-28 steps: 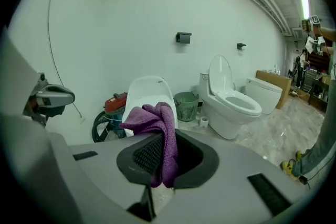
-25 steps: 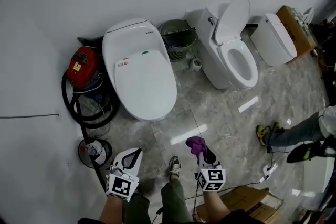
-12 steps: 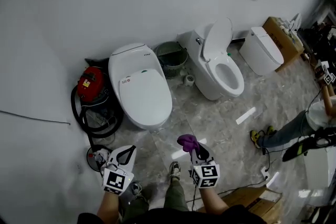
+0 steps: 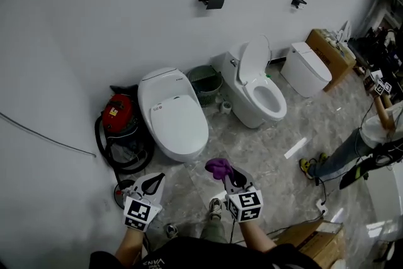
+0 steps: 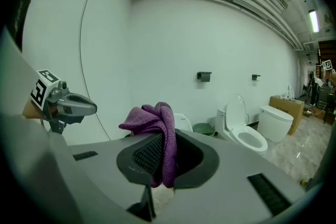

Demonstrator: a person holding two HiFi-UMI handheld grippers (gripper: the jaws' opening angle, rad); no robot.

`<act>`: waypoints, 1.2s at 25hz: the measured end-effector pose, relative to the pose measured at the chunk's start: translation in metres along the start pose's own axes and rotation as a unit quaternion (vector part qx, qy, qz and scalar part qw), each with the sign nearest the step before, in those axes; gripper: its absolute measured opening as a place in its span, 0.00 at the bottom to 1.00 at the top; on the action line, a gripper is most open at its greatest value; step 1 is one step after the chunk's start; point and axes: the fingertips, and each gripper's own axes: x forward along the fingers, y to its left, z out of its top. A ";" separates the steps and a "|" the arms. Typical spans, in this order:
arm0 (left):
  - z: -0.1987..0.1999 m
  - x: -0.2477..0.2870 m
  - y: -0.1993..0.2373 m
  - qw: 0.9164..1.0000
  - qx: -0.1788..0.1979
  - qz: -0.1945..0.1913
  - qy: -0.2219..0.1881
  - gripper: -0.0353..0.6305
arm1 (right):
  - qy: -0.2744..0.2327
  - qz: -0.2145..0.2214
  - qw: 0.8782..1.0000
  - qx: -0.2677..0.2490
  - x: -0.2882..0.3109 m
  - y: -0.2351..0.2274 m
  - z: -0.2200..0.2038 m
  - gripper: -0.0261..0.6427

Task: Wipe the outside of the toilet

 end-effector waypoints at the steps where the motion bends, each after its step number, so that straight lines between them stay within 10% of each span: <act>1: 0.002 -0.007 -0.003 1.000 -0.001 0.000 -0.003 0.06 | -0.004 0.006 1.000 -0.003 -0.005 0.007 0.006 0.10; 30: 0.020 -0.079 -0.016 0.996 0.061 -0.030 -0.049 0.06 | -0.024 0.060 0.997 -0.030 -0.043 0.130 0.023 0.10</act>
